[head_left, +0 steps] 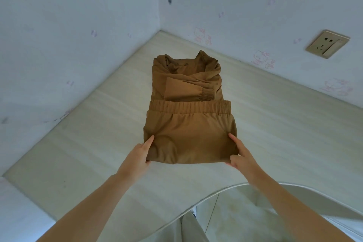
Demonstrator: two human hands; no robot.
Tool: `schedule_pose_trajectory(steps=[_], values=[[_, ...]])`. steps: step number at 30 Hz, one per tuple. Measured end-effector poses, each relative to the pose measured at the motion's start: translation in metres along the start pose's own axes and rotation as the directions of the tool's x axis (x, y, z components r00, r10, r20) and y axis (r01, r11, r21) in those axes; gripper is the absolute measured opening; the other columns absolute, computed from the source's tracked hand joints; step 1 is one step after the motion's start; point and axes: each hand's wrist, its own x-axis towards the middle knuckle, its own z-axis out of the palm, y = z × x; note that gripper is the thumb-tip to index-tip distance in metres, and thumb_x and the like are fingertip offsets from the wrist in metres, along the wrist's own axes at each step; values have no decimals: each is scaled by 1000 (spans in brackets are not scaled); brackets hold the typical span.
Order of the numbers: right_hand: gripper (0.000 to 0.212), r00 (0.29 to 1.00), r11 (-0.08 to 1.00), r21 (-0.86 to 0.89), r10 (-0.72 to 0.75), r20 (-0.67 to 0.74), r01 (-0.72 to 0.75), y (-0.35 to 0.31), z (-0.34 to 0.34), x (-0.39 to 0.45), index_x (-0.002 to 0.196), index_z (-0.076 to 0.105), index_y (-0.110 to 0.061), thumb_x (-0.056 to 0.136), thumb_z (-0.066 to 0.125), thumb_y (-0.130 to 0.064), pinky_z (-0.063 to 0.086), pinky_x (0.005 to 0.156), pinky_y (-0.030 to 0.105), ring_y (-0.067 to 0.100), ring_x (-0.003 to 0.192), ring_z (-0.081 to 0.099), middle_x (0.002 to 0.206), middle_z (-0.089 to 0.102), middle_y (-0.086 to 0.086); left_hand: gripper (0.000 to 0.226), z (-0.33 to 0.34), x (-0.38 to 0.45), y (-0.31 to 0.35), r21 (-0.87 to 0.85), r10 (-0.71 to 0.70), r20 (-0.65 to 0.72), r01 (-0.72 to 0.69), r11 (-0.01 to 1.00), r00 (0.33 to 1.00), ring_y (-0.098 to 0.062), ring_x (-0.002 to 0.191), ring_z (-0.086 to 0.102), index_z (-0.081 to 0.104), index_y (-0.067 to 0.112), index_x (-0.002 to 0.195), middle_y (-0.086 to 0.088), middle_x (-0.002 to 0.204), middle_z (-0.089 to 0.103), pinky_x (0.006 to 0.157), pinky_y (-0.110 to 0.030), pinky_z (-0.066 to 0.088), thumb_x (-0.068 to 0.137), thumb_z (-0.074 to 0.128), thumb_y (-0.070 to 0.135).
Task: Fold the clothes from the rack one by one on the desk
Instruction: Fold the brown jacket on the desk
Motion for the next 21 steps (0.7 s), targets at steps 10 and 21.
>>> schedule_pose_trajectory(steps=[10, 21], values=[[61, 986, 837, -527, -167, 9, 147, -2, 13, -47, 139, 47, -15, 82, 53, 5, 41, 88, 19, 25, 112, 58, 129, 59, 10, 21, -38, -30, -7, -131, 133, -244, -169, 977, 961, -19, 120, 34, 73, 17, 100, 5, 135, 39, 83, -14, 40, 84, 71, 5], [25, 951, 933, -211, -306, -33, 293, -37, -15, -76, 91, 61, -27, 92, 53, -3, 38, 97, 34, 17, 104, 49, 100, 54, -10, 15, -112, -52, 26, -617, 120, -42, -121, 778, 992, 5, 92, 64, 64, 23, 100, 23, 91, 71, 73, -8, 45, 99, 50, 21]])
